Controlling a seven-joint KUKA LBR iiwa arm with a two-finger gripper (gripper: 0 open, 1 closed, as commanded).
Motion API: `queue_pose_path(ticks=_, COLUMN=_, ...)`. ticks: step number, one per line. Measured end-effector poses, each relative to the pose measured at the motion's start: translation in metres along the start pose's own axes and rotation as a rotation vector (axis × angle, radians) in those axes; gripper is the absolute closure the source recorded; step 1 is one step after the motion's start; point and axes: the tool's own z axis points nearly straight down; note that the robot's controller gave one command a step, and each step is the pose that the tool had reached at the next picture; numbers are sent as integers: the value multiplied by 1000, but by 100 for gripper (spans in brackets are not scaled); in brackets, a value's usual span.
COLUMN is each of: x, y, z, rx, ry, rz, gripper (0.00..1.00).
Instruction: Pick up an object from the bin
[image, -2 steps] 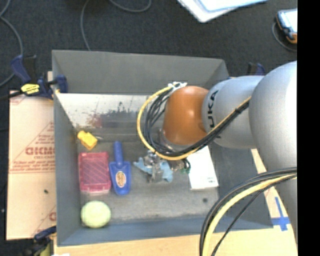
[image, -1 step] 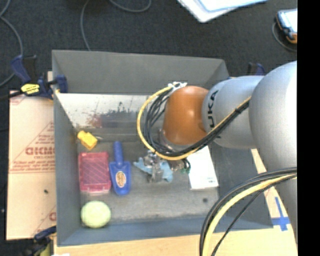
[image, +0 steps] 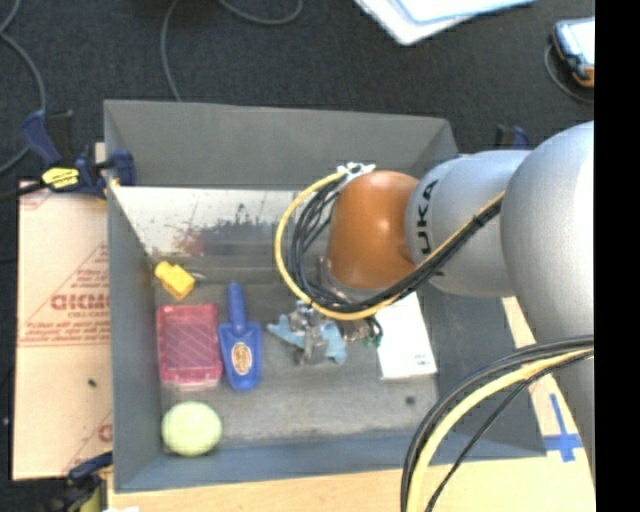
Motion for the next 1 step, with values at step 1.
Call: queue_pose_path(ticks=1, x=0, y=0, z=-12, rx=0, ry=0, rz=0, gripper=100)
